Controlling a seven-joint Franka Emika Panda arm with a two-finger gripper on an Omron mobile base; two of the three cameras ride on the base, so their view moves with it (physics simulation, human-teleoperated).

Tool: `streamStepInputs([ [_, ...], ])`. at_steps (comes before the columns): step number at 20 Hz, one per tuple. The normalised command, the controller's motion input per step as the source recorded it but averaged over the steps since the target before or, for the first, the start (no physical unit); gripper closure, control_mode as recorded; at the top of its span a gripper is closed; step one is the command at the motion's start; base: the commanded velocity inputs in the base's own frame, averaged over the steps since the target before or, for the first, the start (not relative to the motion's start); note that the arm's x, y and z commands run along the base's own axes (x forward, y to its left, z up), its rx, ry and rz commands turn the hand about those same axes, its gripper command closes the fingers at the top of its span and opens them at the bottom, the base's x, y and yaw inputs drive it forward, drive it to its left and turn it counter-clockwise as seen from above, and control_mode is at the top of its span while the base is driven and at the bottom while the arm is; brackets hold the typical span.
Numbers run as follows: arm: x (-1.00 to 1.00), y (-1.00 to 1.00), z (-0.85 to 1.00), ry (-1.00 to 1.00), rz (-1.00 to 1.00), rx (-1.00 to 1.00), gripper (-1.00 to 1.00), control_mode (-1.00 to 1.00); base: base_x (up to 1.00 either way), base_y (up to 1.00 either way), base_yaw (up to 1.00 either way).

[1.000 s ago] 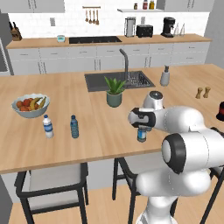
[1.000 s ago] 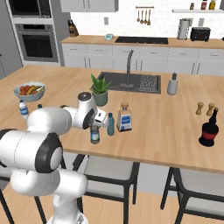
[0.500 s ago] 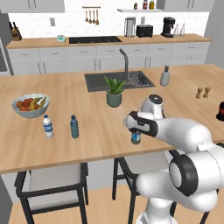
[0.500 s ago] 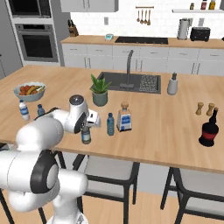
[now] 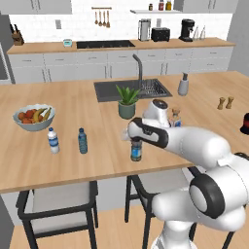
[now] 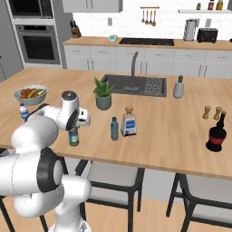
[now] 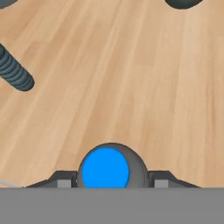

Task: Move the plastic bottles in the middle to the plastics group, and the glass bottles in the middle to the glass group.

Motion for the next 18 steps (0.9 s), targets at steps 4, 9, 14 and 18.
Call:
streamStepInputs([
  [4,0.11,1.00,0.13,0.08,0.15,0.00,1.00,-1.00,0.00,0.00,0.00],
  [9,0.22,1.00,0.04,0.10,0.14,0.00,1.00,-1.00,0.00,0.00,0.00],
  [14,0.08,1.00,0.00,0.10,0.13,0.00,1.00,-1.00,0.00,0.00,0.00],
  [18,0.00,1.00,0.00,0.10,0.10,0.00,1.00,-1.00,0.00,0.00,0.00],
])
